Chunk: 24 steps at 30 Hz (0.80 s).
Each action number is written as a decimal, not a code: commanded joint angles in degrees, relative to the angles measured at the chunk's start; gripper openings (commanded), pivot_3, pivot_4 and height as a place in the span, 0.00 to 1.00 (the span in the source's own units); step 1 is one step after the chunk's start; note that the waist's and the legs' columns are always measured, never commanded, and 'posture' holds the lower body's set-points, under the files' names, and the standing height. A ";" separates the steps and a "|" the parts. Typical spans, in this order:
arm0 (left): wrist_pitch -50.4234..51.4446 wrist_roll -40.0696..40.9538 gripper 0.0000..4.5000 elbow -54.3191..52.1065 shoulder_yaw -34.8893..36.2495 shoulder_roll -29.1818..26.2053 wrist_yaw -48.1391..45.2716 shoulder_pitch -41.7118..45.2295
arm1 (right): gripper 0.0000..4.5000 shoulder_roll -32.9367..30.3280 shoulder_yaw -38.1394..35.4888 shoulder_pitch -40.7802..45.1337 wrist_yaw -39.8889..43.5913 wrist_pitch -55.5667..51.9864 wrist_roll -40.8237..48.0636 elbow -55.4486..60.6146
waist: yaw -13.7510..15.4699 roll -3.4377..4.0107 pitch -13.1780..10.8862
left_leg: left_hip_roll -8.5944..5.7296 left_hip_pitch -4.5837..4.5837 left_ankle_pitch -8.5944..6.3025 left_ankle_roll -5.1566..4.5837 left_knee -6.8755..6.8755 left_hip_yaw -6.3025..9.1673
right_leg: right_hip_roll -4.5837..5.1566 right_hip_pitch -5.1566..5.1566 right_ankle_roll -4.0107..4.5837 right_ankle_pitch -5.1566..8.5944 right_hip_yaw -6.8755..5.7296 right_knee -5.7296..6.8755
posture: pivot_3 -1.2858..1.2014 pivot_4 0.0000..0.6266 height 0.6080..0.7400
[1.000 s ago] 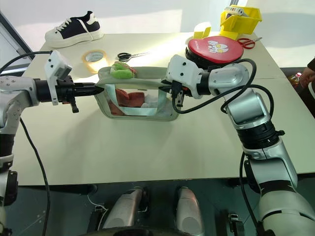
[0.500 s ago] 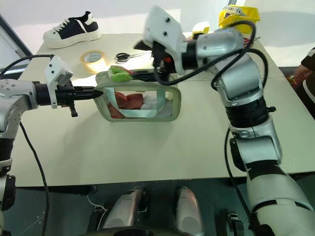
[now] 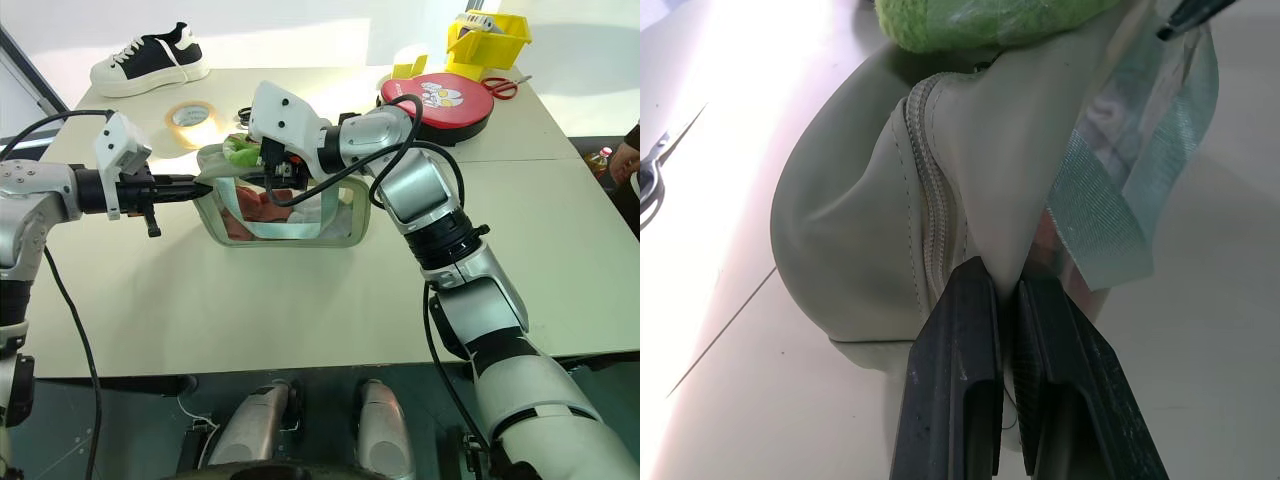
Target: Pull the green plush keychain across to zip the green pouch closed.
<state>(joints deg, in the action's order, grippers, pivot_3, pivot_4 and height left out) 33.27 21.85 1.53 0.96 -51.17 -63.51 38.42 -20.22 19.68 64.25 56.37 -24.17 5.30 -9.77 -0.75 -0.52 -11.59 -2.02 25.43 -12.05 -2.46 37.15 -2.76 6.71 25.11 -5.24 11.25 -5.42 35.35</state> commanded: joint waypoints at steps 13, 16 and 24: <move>-0.33 0.45 0.00 -1.77 1.34 -0.01 0.34 -0.16 | 0.01 -12.46 -9.56 -0.43 -0.41 -6.19 1.57 7.63 | 0.16 0.00 0.00 | -0.01 0.00 -0.02 0.00 0.00 0.01 | 0.05 -0.01 0.00 0.00 0.00 -0.04 | 0.52 0.24 1.00; 0.15 0.78 0.00 -2.12 1.36 0.21 0.31 -0.21 | 0.01 -18.97 -8.55 -3.85 -1.68 -1.12 -3.66 7.70 | 0.26 0.00 0.00 | -0.01 0.01 -0.03 0.00 -0.01 0.01 | 0.07 -0.01 0.00 0.01 0.00 -0.08 | 0.52 0.24 1.00; 0.96 1.04 0.00 -2.34 1.39 0.32 0.54 -0.18 | 0.01 -26.75 -13.16 -17.78 -7.78 -1.23 -7.50 11.20 | 0.27 -0.01 0.00 | 0.03 0.02 -0.04 -0.03 -0.02 -0.03 | 0.13 -0.03 0.00 0.01 0.00 -0.17 | 0.52 0.24 1.00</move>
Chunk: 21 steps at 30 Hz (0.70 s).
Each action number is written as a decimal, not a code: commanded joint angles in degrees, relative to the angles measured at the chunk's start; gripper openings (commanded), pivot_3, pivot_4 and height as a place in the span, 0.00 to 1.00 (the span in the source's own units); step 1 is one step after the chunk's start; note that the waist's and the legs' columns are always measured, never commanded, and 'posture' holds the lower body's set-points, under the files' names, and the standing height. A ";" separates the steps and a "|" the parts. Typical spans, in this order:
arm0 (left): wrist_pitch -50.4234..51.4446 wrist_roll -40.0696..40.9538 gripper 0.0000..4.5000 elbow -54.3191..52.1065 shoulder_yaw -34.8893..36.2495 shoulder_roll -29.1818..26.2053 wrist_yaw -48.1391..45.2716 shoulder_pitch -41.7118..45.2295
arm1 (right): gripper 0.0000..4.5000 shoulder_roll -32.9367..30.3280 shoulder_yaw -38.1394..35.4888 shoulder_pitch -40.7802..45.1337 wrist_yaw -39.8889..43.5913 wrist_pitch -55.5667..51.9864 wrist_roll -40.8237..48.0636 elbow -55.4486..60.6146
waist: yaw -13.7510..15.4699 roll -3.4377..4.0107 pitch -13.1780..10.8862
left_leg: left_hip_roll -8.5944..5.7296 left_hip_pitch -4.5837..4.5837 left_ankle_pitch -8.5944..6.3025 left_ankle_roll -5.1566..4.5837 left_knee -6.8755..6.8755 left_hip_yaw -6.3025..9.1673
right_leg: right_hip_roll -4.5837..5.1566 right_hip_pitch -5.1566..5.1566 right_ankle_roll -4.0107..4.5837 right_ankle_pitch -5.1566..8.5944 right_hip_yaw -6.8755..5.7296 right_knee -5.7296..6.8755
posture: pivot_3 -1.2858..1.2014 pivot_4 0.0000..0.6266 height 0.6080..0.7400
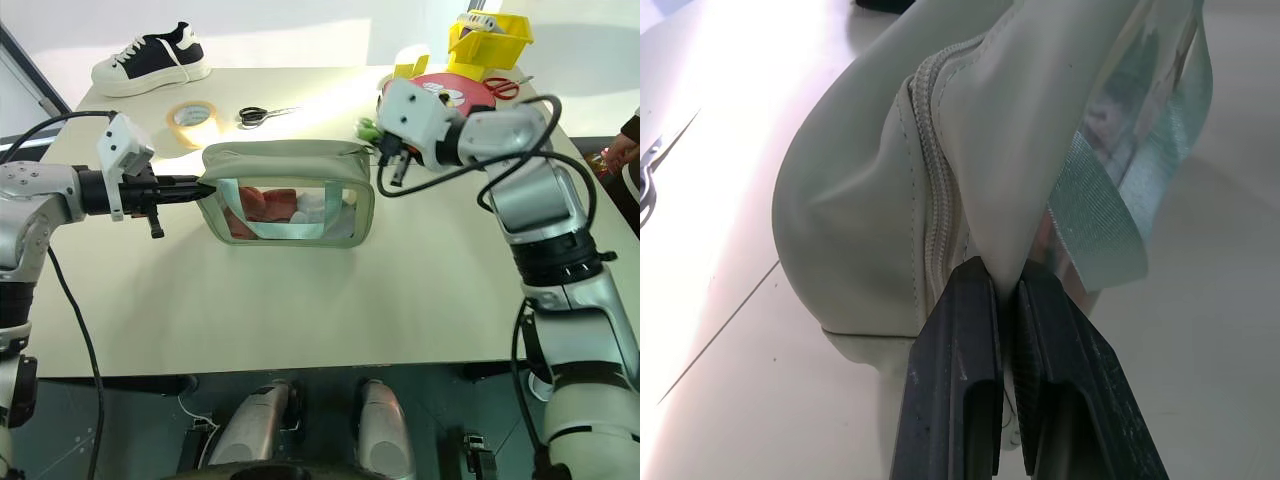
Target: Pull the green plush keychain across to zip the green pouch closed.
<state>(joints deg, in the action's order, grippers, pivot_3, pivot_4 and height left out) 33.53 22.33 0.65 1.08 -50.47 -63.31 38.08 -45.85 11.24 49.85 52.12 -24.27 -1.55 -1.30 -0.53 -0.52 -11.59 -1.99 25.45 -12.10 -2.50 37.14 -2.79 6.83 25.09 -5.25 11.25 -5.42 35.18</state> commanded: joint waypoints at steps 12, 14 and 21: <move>2.75 1.52 0.00 -3.45 1.95 -0.97 1.38 -0.86 | 0.01 17.33 -4.12 -14.40 -15.00 -6.82 2.45 1.15 | -0.08 -0.06 0.04 | 0.08 -0.07 0.01 0.00 0.05 0.02 | -0.03 -0.09 0.01 0.00 0.05 -0.01 | 0.52 0.24 1.00; 3.16 1.74 0.00 -4.13 2.26 -1.15 1.60 -1.32 | 0.01 18.93 -3.34 -14.79 -15.54 -6.74 2.20 0.40 | -0.10 -0.06 0.04 | 0.08 -0.07 0.01 0.00 0.04 0.03 | -0.04 -0.10 0.01 0.00 0.05 -0.02 | 0.52 0.24 1.00; 3.76 2.03 0.00 -4.92 2.82 -1.52 2.13 -2.06 | 0.08 16.86 -3.28 -14.29 -13.14 -6.35 2.12 -0.66 | -0.13 -0.05 0.04 | 0.08 -0.09 0.01 0.00 0.04 0.03 | -0.06 -0.09 0.01 0.00 0.04 -0.02 | 0.52 0.24 1.00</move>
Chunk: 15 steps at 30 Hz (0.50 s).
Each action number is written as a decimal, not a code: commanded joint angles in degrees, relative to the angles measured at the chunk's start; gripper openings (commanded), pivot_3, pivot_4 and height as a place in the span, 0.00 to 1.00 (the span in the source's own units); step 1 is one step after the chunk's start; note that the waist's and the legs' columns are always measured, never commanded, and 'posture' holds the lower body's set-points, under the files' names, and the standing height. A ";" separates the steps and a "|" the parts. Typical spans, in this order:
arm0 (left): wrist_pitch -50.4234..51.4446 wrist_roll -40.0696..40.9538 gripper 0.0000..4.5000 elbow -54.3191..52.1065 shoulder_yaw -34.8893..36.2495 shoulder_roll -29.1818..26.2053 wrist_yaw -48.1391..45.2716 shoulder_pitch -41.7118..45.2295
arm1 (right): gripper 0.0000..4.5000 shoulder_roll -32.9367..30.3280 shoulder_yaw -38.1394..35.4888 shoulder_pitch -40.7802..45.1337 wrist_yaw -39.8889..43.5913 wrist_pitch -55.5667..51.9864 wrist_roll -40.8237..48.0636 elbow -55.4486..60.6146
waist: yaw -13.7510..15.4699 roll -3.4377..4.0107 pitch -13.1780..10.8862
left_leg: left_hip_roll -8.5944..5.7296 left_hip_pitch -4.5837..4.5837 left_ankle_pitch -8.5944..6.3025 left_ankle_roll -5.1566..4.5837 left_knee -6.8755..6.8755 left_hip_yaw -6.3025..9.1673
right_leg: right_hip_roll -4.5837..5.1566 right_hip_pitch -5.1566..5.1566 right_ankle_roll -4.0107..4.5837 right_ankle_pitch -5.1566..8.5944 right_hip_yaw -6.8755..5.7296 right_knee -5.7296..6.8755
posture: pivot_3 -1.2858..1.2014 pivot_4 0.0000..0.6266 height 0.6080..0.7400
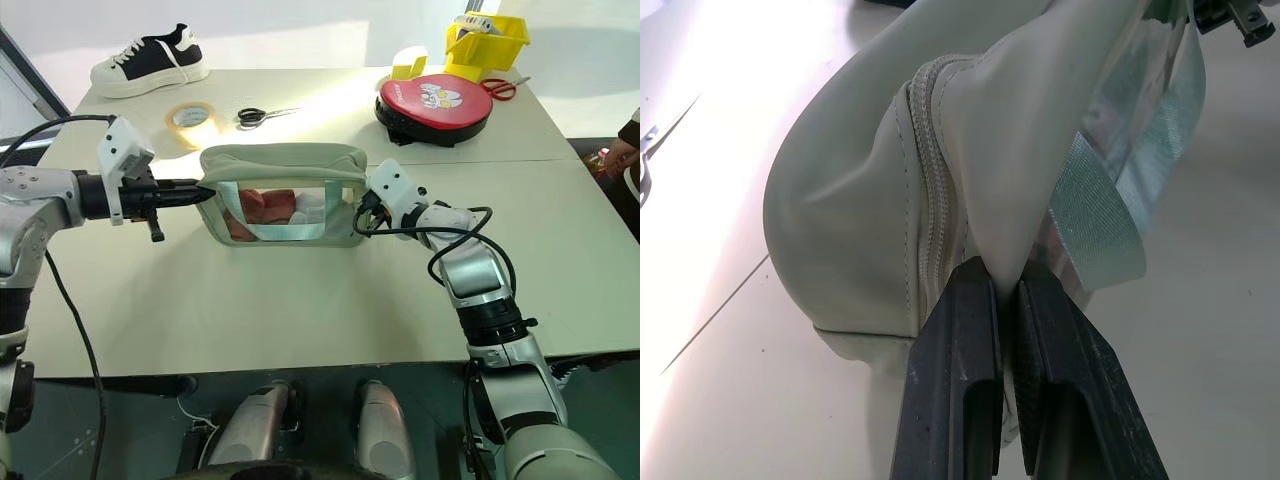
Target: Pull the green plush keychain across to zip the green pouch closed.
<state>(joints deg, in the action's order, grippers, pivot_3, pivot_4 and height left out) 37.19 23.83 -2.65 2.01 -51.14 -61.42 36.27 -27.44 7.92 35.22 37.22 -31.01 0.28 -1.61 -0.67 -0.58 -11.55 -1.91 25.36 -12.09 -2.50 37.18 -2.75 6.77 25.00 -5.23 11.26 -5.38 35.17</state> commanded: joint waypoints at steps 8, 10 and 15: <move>-0.91 0.19 0.00 -0.61 1.01 -0.36 0.57 0.59 | 0.90 -13.45 -3.40 8.12 12.68 2.66 2.75 -4.08 | 0.05 0.06 -0.04 | -0.01 0.02 0.00 -0.01 0.01 -0.02 | 0.01 0.02 0.00 0.00 -0.04 -0.01 | 0.52 0.24 1.00; -1.26 0.00 0.00 -0.26 0.80 -0.32 0.51 0.79 | 0.99 -18.19 -4.44 10.29 19.10 2.99 5.18 -4.42 | 0.23 0.08 -0.05 | -0.01 0.04 0.00 -0.01 -0.01 -0.01 | 0.01 0.04 -0.01 0.01 -0.04 -0.02 | 0.52 0.24 1.00; -2.02 0.21 0.08 1.36 1.30 -0.62 -0.21 1.89 | 1.00 -23.69 -7.95 13.67 31.84 -4.54 16.85 0.81 | 0.09 0.07 -0.05 | 0.00 0.03 -0.04 -0.07 -0.04 -0.01 | 0.02 0.01 -0.02 0.02 -0.05 -0.08 | 0.52 0.24 1.00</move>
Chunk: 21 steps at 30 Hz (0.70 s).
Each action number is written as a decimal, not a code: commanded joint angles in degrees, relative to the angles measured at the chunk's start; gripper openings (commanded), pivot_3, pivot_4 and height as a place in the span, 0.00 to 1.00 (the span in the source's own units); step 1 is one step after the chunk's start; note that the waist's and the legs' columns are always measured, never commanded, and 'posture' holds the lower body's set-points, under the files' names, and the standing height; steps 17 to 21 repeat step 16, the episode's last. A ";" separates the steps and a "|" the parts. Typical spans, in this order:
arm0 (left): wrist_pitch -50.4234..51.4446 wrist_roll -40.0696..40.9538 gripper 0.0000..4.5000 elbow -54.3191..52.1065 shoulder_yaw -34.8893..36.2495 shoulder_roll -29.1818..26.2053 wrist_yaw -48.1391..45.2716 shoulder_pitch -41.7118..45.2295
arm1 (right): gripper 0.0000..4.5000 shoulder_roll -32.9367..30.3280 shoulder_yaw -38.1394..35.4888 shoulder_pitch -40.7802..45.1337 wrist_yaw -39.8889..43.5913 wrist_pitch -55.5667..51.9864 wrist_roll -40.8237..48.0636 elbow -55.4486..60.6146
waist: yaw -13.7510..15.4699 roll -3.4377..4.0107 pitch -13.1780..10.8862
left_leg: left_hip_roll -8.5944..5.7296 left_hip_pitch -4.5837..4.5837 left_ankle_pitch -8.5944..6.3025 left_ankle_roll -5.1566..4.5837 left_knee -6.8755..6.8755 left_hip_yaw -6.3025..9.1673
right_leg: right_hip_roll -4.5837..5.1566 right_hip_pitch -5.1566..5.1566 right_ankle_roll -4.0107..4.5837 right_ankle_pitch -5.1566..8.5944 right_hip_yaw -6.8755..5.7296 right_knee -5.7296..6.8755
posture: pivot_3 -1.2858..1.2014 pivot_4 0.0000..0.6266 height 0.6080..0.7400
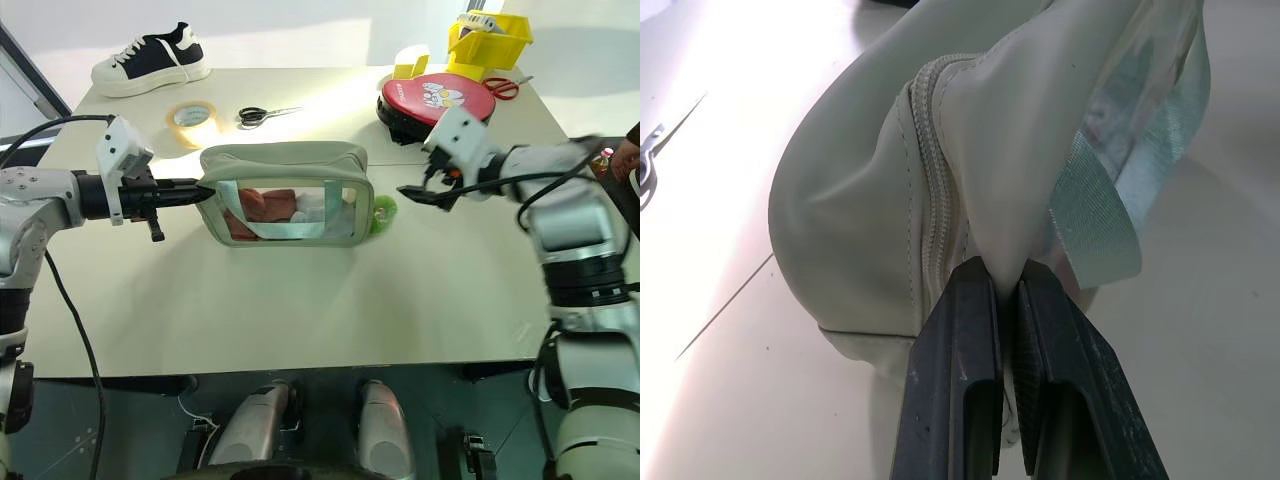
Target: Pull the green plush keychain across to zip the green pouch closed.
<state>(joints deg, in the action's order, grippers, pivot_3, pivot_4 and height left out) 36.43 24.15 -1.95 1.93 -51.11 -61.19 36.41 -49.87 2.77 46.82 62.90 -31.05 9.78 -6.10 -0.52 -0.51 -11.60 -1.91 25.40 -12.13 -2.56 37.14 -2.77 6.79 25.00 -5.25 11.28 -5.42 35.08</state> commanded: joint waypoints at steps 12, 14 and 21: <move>1.05 3.25 1.00 8.81 6.01 -5.61 -4.69 10.47 | 1.00 1.98 -4.28 5.42 0.60 -12.86 14.80 11.79 | 0.20 -0.01 -0.01 | 0.10 0.16 -0.10 0.16 0.04 -0.04 | 0.04 0.17 0.08 0.02 0.03 -0.04 | 0.52 0.24 1.00; 1.16 3.26 1.00 10.13 6.54 -5.57 -4.23 11.45 | 1.00 1.72 -4.49 5.62 0.01 -12.71 14.85 11.43 | 0.31 -0.01 0.00 | 0.10 0.21 -0.10 0.14 0.04 -0.05 | 0.04 0.19 0.03 -0.02 0.03 -0.05 | 0.52 0.24 1.00; 0.47 2.94 1.00 10.48 6.57 -5.62 -4.35 10.99 | 1.00 1.87 -4.68 5.96 -0.80 -12.66 14.87 11.12 | 0.34 -0.01 -0.01 | 0.09 0.21 -0.10 0.14 0.04 -0.06 | 0.04 0.18 0.02 -0.02 0.03 -0.05 | 0.52 0.24 1.00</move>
